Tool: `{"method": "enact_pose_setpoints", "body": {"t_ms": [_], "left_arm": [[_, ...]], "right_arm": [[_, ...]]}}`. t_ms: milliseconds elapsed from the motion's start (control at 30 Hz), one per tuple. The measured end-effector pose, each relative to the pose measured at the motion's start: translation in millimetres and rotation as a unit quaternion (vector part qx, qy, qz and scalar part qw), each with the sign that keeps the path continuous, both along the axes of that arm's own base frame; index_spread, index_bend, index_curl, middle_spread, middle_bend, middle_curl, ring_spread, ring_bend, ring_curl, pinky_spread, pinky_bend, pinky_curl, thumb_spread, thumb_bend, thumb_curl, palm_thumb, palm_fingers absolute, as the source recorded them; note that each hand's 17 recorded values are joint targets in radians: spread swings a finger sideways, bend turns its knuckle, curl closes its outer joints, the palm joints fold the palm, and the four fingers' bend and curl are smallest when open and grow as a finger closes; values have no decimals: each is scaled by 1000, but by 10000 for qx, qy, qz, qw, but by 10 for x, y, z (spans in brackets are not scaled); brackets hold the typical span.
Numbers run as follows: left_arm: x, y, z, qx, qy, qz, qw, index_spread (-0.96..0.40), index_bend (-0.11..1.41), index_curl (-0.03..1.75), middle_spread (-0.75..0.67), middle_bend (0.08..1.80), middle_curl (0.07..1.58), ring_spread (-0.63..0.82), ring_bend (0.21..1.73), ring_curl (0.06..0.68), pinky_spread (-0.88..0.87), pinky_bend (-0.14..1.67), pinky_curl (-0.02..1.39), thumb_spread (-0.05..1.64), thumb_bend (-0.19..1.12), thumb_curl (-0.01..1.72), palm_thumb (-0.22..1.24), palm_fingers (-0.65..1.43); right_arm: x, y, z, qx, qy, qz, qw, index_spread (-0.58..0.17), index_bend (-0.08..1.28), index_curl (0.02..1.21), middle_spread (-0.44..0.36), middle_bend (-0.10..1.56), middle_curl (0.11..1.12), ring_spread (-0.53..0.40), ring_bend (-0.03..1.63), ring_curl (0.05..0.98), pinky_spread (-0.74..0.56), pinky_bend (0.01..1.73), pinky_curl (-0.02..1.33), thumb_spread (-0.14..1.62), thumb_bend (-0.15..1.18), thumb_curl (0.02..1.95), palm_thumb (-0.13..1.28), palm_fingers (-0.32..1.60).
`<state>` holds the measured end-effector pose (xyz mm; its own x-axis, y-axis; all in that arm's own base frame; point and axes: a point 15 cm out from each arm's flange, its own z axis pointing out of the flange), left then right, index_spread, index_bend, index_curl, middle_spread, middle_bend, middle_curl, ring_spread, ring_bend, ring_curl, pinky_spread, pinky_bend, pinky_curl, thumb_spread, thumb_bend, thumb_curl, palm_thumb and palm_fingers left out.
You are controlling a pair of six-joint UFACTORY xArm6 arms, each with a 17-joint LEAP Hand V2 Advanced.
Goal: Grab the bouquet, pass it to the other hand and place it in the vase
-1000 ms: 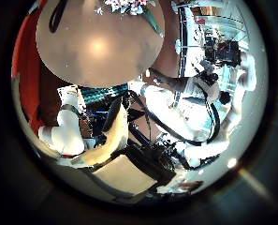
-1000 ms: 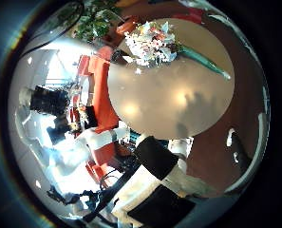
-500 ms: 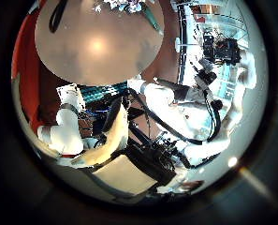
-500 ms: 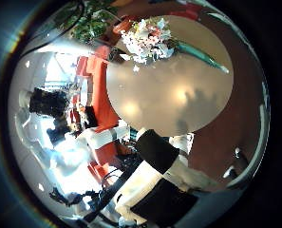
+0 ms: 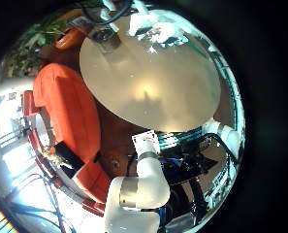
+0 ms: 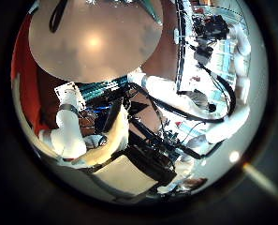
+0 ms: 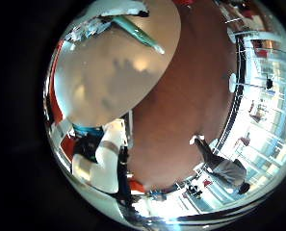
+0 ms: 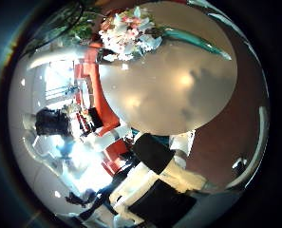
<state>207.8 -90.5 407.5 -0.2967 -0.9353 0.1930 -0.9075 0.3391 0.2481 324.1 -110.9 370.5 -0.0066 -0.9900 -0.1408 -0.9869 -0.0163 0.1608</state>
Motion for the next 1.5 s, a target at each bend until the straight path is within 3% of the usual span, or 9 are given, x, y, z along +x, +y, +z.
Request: {"method": "enact_pose_setpoints", "body": {"t_ms": [200,400,800,1100,1500], "left_arm": [[103,-15,15,-97,-85,-218,9997,4,188,388,425,183,290,542,443,205,511,192,296,1107,-23,326,354,147],[147,14,-23,-157,-38,-385,9991,4,190,390,427,182,288,542,442,205,511,192,295,1108,-22,328,352,148],[255,119,-120,-199,123,-490,9985,4,189,392,427,182,287,542,442,205,511,192,294,1109,-22,330,351,148],[288,171,-138,-218,148,-495,9984,4,189,393,427,183,287,542,442,205,511,192,294,1111,-23,328,346,148],[271,232,-126,-195,172,-470,9986,4,189,393,427,183,287,537,435,202,511,192,295,1113,-22,325,345,148]], "right_arm": [[617,-300,-61,-5,72,-174,9998,-326,174,288,-75,395,381,-63,723,200,309,516,100,1060,-16,357,493,391],[952,-439,-504,89,557,-466,9973,-306,177,305,-121,422,398,-145,782,224,243,480,96,1039,-18,378,545,430],[1070,-410,-1449,285,1492,-678,9861,-304,188,336,-152,436,424,-196,787,241,157,476,107,1035,-25,390,582,397],[1167,-423,-1644,-88,1529,-622,9862,-335,210,371,-117,379,419,-133,680,221,178,465,121,1037,-25,389,584,351],[1188,-460,-1849,-120,1570,-773,9845,-323,189,381,-107,355,423,-112,657,229,181,420,135,1048,-21,389,585,366]]}}
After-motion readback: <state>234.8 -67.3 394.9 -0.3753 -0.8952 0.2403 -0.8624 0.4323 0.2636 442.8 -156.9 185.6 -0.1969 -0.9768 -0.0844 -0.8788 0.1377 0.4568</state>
